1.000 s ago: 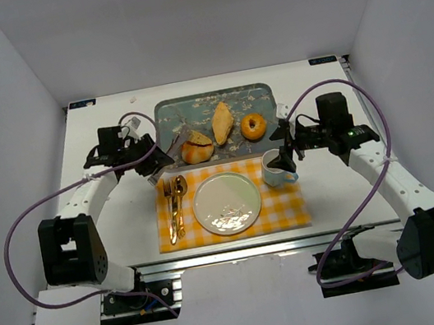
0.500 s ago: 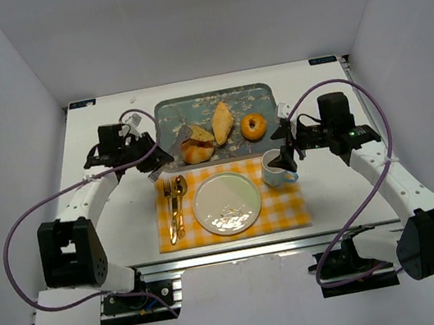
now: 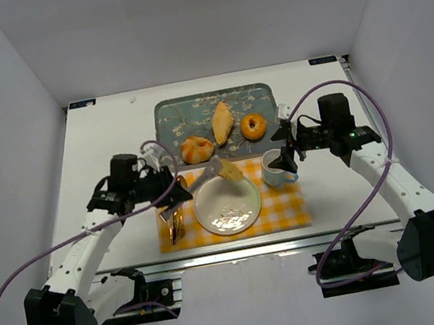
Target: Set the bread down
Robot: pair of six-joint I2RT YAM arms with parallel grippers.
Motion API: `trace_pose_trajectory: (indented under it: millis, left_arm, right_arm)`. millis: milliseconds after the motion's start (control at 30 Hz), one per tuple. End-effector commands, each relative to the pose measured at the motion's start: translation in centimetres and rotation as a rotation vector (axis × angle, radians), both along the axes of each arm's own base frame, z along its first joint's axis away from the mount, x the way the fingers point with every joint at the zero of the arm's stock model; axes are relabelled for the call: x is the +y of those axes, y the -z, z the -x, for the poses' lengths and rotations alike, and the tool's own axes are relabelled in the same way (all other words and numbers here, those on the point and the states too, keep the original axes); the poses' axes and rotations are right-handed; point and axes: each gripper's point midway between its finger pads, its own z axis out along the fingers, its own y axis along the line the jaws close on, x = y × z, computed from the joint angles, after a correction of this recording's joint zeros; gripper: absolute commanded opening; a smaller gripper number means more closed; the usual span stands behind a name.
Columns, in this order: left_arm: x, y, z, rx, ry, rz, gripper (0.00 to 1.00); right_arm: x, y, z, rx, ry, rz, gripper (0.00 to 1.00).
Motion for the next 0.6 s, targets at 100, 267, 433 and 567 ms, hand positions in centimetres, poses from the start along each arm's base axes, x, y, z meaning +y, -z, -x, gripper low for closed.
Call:
trace_pose_trajectory:
  millis: [100,267,433,567]
  left_arm:
    - [-0.7,2.5,3.5,0.098,0.016,-0.055,0.27]
    - [-0.3,2.8,3.6,0.099,0.002,-0.104,0.46]
    - [0.2,2.5,3.6,0.086,-0.001,-0.130,0.59]
    - [0.6,1.4,3.3,0.055,-0.026,-0.146,0.59]
  right_arm:
    - [0.2,-1.2,0.0,-0.048,-0.014,-0.027,0.89]
    - [0.1,-1.1,0.2,-0.045,-0.012,-0.020,0.89]
    - [0.0,-0.9,0.4,-0.042,-0.012,-0.020,0.89]
    - [0.0,-0.8,0.5,-0.037,-0.015,-0.020,0.89]
